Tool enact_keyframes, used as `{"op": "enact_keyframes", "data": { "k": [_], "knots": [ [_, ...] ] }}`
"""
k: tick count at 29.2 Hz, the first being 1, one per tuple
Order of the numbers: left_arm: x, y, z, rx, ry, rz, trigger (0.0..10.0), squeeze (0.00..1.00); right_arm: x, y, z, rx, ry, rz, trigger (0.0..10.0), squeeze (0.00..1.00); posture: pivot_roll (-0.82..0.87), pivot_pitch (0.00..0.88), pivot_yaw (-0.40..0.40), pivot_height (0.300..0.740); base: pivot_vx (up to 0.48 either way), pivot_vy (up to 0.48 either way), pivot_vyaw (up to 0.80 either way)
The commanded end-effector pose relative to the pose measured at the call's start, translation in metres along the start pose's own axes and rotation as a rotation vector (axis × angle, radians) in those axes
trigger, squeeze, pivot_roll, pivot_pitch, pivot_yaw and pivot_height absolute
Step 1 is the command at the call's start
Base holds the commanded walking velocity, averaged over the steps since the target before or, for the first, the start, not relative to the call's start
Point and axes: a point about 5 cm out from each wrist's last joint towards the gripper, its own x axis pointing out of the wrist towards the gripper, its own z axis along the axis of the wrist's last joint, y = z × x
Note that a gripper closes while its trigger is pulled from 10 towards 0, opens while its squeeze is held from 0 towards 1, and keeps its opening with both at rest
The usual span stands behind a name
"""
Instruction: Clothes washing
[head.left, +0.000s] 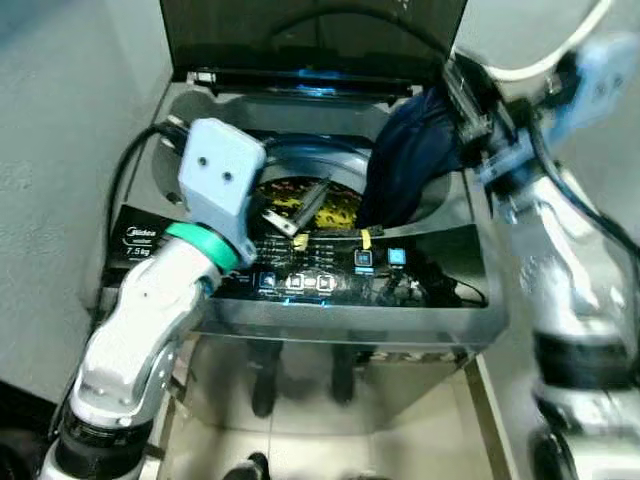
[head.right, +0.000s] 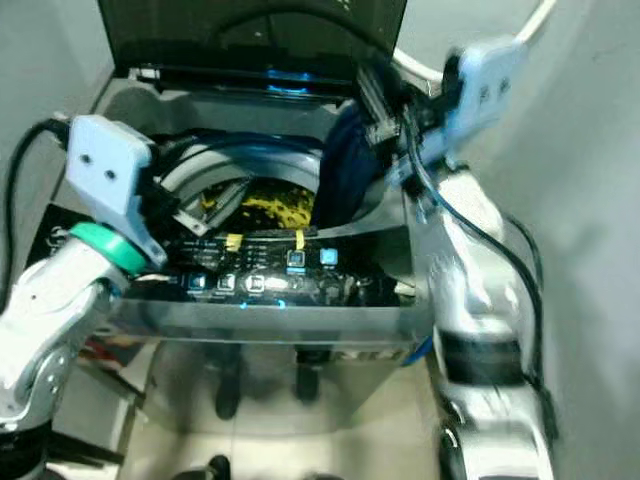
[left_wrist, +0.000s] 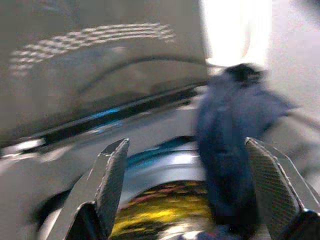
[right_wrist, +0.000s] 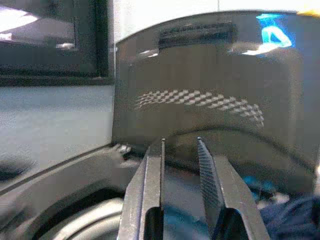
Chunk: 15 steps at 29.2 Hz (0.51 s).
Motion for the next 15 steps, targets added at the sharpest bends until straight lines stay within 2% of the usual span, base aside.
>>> {"op": "enact_keyframes", "data": {
  "k": [1,2,3,4,5,6,8,9,10,12,13,15],
  "knots": [
    [0.001,0.006,0.0,0.02,-0.009,0.027,10.0,0.0,-0.006,-0.003,0.019,0.012,-0.063,-0.016,10.0,0.0,-0.02,0.07,0.008,0.74,0.0,0.0,0.0],
    [0.005,0.017,0.0,0.044,-0.015,0.068,10.0,0.0,-0.013,-0.012,0.028,0.023,-0.105,-0.082,10.0,0.0,-0.04,0.064,0.019,0.74,0.0,0.0,0.0],
    [0.005,0.017,0.0,0.044,-0.015,0.068,10.0,0.0,-0.013,-0.012,0.028,0.023,-0.105,-0.082,10.0,0.0,-0.04,0.064,0.019,0.74,0.0,0.0,0.0],
    [0.009,0.029,0.002,0.072,-0.025,0.12,10.0,0.0,-0.017,-0.026,0.037,0.02,-0.15,-0.17,10.0,0.0,-0.04,0.061,0.023,0.74,0.0,0.0,0.0],
    [0.009,0.029,0.002,0.072,-0.025,0.12,10.0,0.0,-0.017,-0.026,0.037,0.02,-0.15,-0.17,10.0,0.0,-0.04,0.061,0.023,0.74,0.0,0.0,0.0],
    [0.012,0.037,0.003,0.088,-0.031,0.152,10.0,0.0,-0.019,-0.034,0.041,0.015,-0.174,-0.225,10.0,0.0,-0.05,0.055,0.027,0.74,0.0,0.0,0.0],
    [0.012,0.037,0.003,0.088,-0.031,0.152,10.0,0.0,-0.019,-0.034,0.041,0.015,-0.174,-0.225,10.0,0.0,-0.05,0.055,0.027,0.74,0.0,0.0,0.0],
    [0.015,0.047,0.006,0.105,-0.041,0.192,10.0,0.0,-0.02,-0.042,0.042,-0.022,-0.175,-0.269,10.0,0.0,-0.06,0.048,0.028,0.74,0.0,0.0,0.0],
    [0.015,0.047,0.006,0.105,-0.041,0.192,10.0,0.0,-0.02,-0.042,0.042,-0.022,-0.175,-0.269,10.0,0.0,-0.06,0.048,0.028,0.74,0.0,0.0,0.0],
    [0.021,0.062,0.011,0.109,-0.07,0.28,10.0,0.0,-0.02,-0.049,0.033,-0.096,-0.112,-0.326,10.0,0.0,-0.04,0.059,0.023,0.74,0.0,0.0,0.0],
    [0.023,0.068,0.014,0.087,-0.09,0.338,10.0,0.0,-0.018,-0.049,0.02,-0.128,-0.068,-0.367,10.0,0.0,-0.04,0.064,0.019,0.74,0.0,0.0,0.0],
    [0.024,0.072,0.016,0.069,-0.102,0.372,10.0,0.0,-0.017,-0.049,0.012,-0.144,-0.041,-0.39,10.0,0.0,-0.04,0.064,0.019,0.74,0.0,0.0,0.0]
  ]
}}
